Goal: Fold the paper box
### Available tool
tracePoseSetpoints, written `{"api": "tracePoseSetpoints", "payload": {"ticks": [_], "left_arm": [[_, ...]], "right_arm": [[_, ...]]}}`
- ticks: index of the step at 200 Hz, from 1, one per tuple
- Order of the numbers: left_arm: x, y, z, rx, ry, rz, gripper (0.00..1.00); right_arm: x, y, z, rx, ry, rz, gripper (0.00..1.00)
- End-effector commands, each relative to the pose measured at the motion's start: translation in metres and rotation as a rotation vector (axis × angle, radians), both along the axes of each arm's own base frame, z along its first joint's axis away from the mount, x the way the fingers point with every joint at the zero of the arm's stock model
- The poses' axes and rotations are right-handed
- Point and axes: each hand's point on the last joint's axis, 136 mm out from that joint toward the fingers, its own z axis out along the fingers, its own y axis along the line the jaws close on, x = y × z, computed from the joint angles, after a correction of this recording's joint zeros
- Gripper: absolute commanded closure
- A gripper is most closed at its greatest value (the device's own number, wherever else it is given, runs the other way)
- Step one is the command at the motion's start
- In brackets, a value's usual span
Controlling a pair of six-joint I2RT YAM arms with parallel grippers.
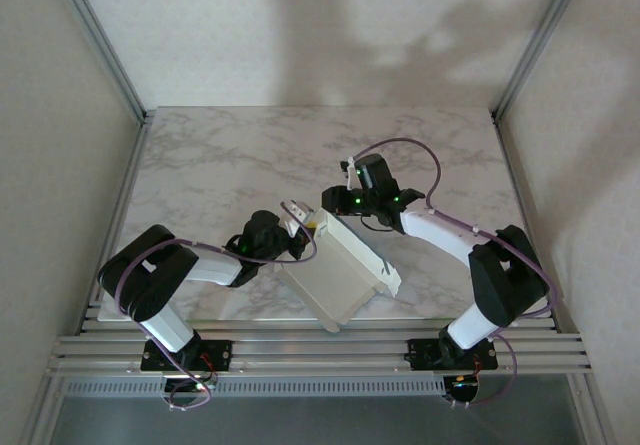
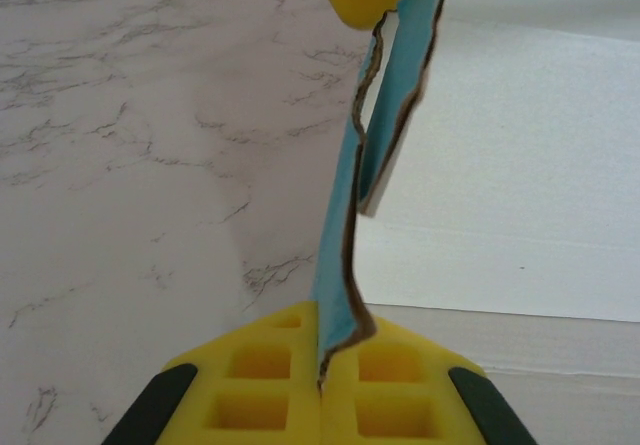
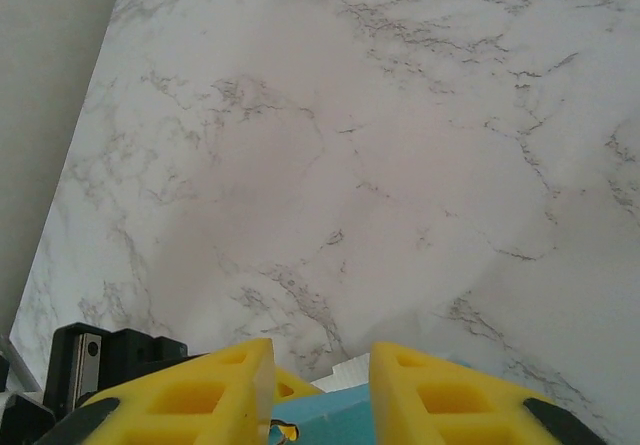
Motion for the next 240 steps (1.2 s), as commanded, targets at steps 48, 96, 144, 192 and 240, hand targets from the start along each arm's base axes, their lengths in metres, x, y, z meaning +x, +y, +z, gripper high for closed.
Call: {"api": "tracePoseSetpoints", "payload": {"ticks": [48,96,144,192,240], "left_arm": [[-0.005,-0.007,-0.007,0.016,0.029,-0.037,1.0],[-0.005,-0.008,-0.008,0.016,0.036,-0.041,1.0],[-0.005,-0.008,-0.007,0.016,0.035,-0.041,1.0],[-0.005,-0.009,-0.003,0.011,0.031,-0.041,1.0],[-0.006,-0.011,0.0,0.002,0.034,-0.05,1.0]], "right_arm": [[-0.004,0.008,-0.007,-0.008,-0.031,0.012,0.66],[-0.005,0.006,-0.024,-0.067,-0.065,0.001,0.63],[-0.002,0.004,-0.033,-0.068,-0.08,-0.022,0.62],[-0.003,0.004,-0.032,-0.049,-0.088,-0.029,0.63],[-0.007,0.002,-0.04,-0.045,-0.075,-0.029,0.58]]}}
